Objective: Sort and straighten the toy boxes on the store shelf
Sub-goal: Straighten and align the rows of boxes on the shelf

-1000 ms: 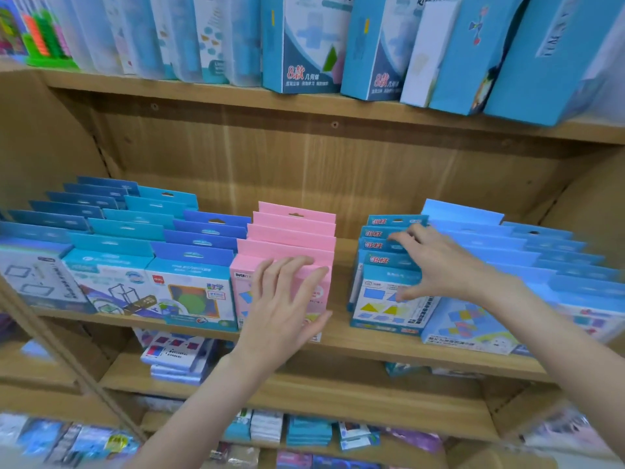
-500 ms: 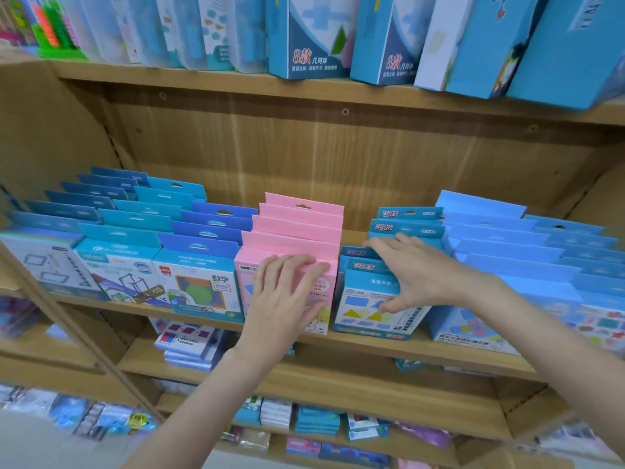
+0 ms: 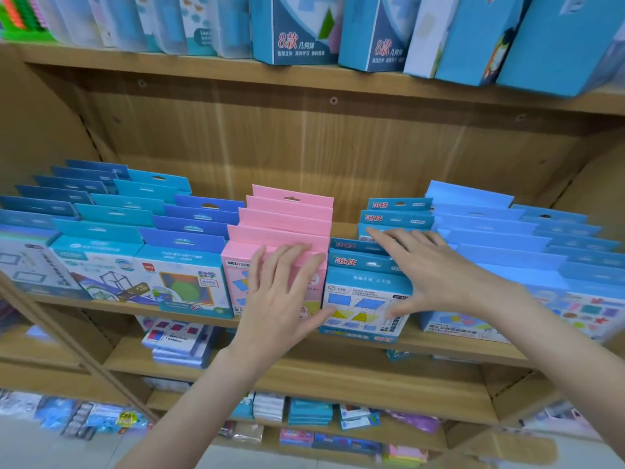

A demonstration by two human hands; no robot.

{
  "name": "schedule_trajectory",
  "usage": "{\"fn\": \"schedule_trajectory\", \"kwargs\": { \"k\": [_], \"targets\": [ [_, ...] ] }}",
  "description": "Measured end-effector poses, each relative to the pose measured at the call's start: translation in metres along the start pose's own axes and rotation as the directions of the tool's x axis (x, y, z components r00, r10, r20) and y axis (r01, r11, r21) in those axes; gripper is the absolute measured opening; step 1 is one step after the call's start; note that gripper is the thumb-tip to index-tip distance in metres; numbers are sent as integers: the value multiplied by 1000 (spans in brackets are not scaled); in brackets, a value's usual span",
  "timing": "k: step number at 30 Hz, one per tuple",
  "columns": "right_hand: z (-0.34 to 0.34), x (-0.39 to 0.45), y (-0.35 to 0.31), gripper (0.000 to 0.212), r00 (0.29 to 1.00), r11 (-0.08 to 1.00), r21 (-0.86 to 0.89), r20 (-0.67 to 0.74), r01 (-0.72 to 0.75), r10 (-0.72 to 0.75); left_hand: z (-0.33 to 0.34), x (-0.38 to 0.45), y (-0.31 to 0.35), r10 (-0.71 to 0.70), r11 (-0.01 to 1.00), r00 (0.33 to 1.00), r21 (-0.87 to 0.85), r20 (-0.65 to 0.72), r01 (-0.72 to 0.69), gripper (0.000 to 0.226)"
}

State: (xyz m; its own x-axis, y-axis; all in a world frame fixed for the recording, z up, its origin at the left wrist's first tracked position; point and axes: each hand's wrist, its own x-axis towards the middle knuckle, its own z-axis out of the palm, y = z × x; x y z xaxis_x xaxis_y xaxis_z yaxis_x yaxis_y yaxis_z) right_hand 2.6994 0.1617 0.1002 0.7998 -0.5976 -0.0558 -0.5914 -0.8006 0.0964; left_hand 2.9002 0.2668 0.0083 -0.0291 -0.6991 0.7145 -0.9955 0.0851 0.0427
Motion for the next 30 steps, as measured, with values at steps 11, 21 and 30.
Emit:
{"fn": "schedule_trajectory", "kwargs": {
  "k": [11, 21, 30],
  "targets": [
    [-48, 87, 85, 72, 970, 971, 187, 220, -146, 104, 14, 5, 12, 59, 997, 998, 56, -19, -58, 53],
    [-52, 131, 67, 36, 835, 930, 363, 530, -66, -148, 18, 2, 14, 34, 992, 999, 123, -23, -31, 49],
    [-47, 118, 49, 39, 861, 893, 448, 469, -39, -198, 20, 2, 12, 50, 993, 999, 113, -21, -47, 50]
  ]
}}
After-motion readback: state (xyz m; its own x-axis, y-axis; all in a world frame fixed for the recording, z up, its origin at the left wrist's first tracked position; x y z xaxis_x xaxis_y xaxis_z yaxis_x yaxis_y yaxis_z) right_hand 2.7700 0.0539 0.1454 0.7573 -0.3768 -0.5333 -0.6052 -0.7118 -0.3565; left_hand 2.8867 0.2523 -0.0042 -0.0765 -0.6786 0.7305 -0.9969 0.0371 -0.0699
